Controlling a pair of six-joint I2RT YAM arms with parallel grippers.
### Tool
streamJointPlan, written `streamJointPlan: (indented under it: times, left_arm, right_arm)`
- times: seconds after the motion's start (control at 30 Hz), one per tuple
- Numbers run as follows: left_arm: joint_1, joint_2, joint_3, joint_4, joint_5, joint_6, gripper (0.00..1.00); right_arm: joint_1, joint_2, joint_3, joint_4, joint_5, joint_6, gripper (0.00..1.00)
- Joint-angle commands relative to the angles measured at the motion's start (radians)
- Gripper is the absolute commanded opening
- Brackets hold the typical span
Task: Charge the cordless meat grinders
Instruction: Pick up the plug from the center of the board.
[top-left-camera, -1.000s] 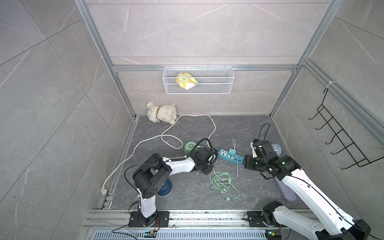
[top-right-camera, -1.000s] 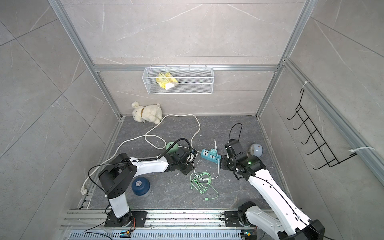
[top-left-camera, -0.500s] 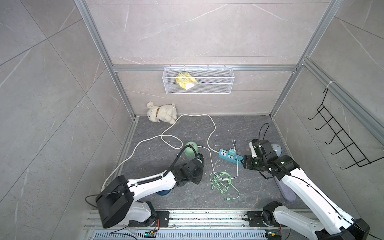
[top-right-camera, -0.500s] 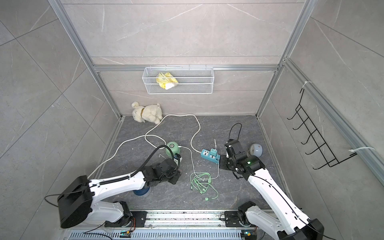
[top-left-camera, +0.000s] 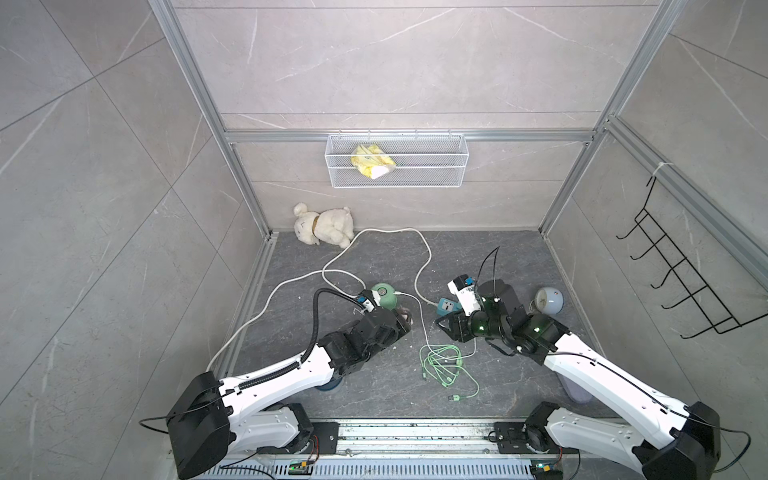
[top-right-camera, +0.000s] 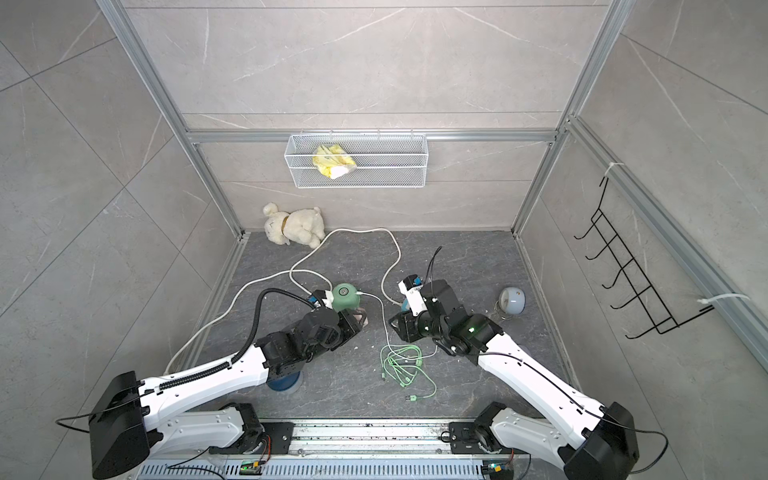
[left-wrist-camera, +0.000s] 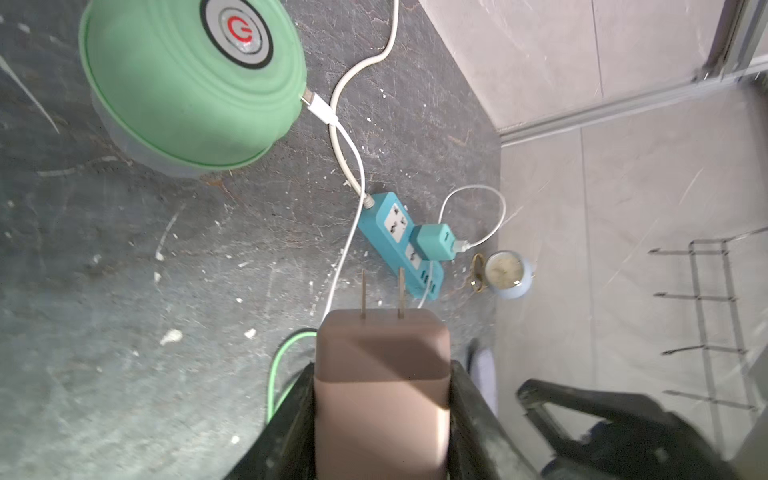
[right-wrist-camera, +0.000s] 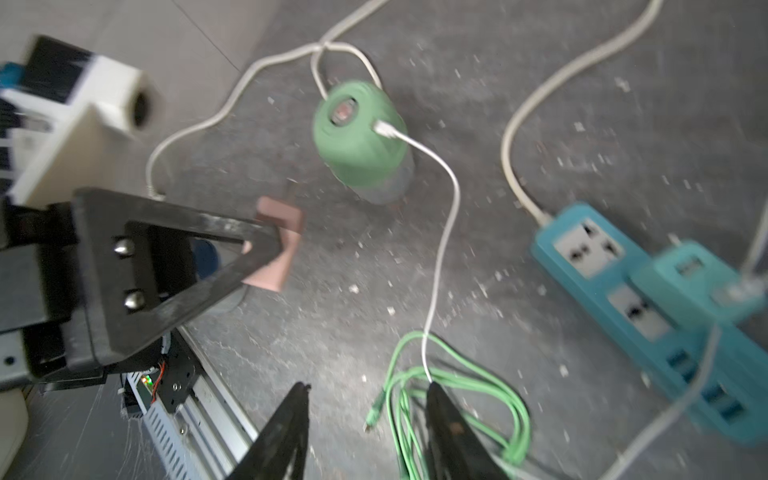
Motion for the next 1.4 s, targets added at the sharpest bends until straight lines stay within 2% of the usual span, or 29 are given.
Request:
streamJointPlan:
  times: [0.0, 0.07, 0.2, 0.4, 0.67, 0.8, 1.13, 1.23, 1.27, 1.37]
  left_arm:
    - [0.003, -0.027, 0.068, -0.105, -0.030, -0.285, 0.00]
    - [0.003, -0.038, 0.072, -0.140, -0.039, -0.368, 0.00]
    - [0.003, -0.051, 0.037, -0.094, -0.046, -0.449, 0.00]
    - [0.003, -0.054, 0.027, -0.069, -0.059, -0.464, 0.00]
    - [0.003, -0.065, 0.008, -0.041, -0.072, -0.469, 0.00]
    - [0.004, -0.063, 0.002, -0.025, -0.070, -0.473, 0.00]
    - [0.003, -0.049, 0.004, -0.013, -0.066, -0.483, 0.00]
    - [0.002, -0.035, 0.007, -0.003, -0.062, -0.487, 0.00]
    - [0.003, -0.030, 0.006, 0.002, -0.066, -0.483, 0.05]
    - [0.002, -0.032, -0.013, 0.027, -0.107, -0.456, 0.40]
  right_arm:
    - [0.069, -0.013, -0.116, 0.393, -0.031, -0.101, 0.51]
    - [0.104, 0.004, -0.171, 0.531, -0.021, -0.090, 0.53]
    - [0.145, 0.071, -0.215, 0.718, -0.006, 0.029, 0.56]
    - [0.206, 0.163, -0.256, 0.966, 0.088, 0.204, 0.58]
    - [0.258, 0.245, -0.233, 0.935, 0.242, 0.277, 0.54]
    - [0.273, 0.269, -0.213, 0.912, 0.278, 0.288, 0.51]
    - [0.285, 0.328, -0.179, 0.930, 0.323, 0.334, 0.32]
    - [0.286, 0.337, -0.181, 0.950, 0.332, 0.339, 0.21]
    - [0.286, 0.339, -0.182, 0.953, 0.335, 0.341, 0.16]
    - [0.286, 0.331, -0.196, 0.959, 0.357, 0.349, 0.05]
